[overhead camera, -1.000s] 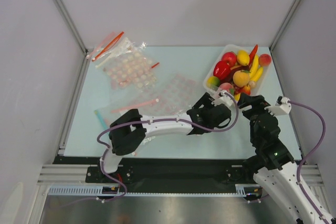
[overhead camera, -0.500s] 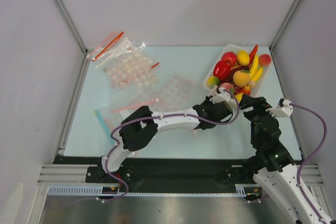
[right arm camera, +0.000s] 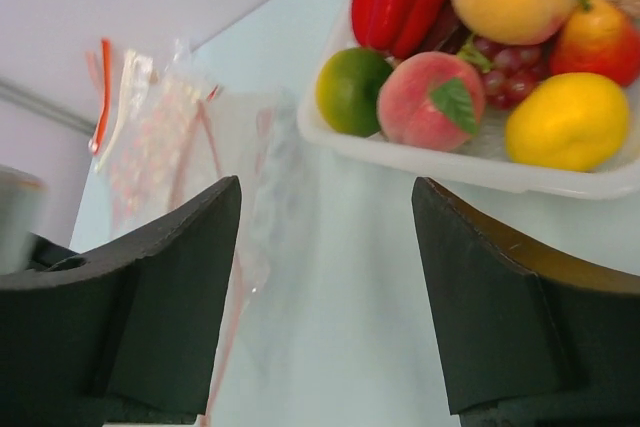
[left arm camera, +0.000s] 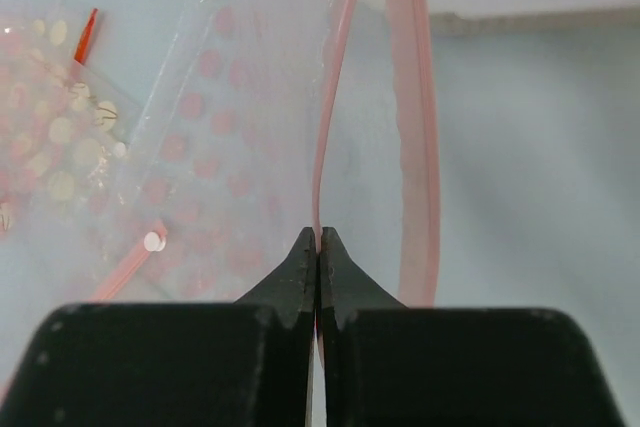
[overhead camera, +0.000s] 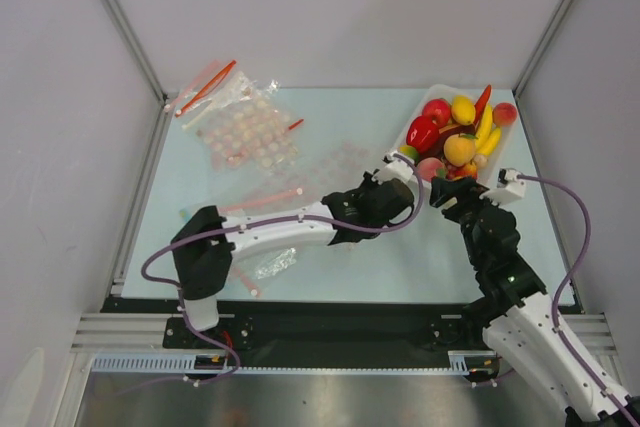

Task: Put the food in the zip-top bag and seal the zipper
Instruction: Pick up the zipper food storage bag at the center of the board, then open the zipper of the food storage bag at the center of the board.

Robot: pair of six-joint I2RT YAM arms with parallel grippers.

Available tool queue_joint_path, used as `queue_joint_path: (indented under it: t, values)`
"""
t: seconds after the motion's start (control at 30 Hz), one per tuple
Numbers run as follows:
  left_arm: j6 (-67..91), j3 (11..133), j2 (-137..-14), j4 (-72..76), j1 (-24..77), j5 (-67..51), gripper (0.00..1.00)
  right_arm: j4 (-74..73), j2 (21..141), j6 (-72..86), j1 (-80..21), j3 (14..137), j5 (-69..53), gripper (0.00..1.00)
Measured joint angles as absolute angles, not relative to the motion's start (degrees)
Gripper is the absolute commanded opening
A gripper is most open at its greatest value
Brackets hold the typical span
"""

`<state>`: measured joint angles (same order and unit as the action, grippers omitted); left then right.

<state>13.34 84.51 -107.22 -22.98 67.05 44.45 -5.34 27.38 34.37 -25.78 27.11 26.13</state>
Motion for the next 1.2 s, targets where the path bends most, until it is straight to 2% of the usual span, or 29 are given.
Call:
queue_joint_path:
  t: [0.37, 0.77, 0.87, 0.9, 0.97, 1.0, 1.1, 1.2]
  values:
    - [13.5, 75.3, -95.7, -17.5, 63.1, 41.3, 0.0, 11.2, 40.8, 29.9, -27.6, 25.1, 0.5, 0.68]
    - [14.0, 71.4, -91.8, -14.0, 63.0, 37.2, 0.0, 13.2, 55.1, 26.6, -33.5, 29.5, -3.3, 0.63]
    - [14.6, 70.9, -90.9, -13.5, 63.0, 36.0, 0.0, 13.2, 57.8, 26.1, -34.3, 30.2, -3.1, 0.56]
    - [14.7, 70.8, -90.8, -13.3, 63.0, 35.7, 0.0, 13.2, 58.3, 25.9, -34.5, 30.3, -3.0, 0.45]
    - [14.9, 70.6, -90.6, -12.8, 63.0, 35.3, 0.0, 13.1, 58.8, 25.5, -34.8, 30.5, -2.9, 0.31]
    - [15.0, 70.3, -90.6, -12.6, 63.0, 35.3, 0.0, 13.1, 58.8, 25.5, -34.9, 30.6, -2.9, 0.17]
    - [15.1, 70.0, -90.4, -12.4, 63.0, 35.3, 0.0, 13.2, 58.8, 25.2, -35.2, 30.8, -2.6, 0.0]
    - [15.7, 69.7, -90.3, -12.0, 63.0, 35.0, 0.01, 13.2, 58.6, 25.1, -35.3, 30.9, -2.3, 0.0]
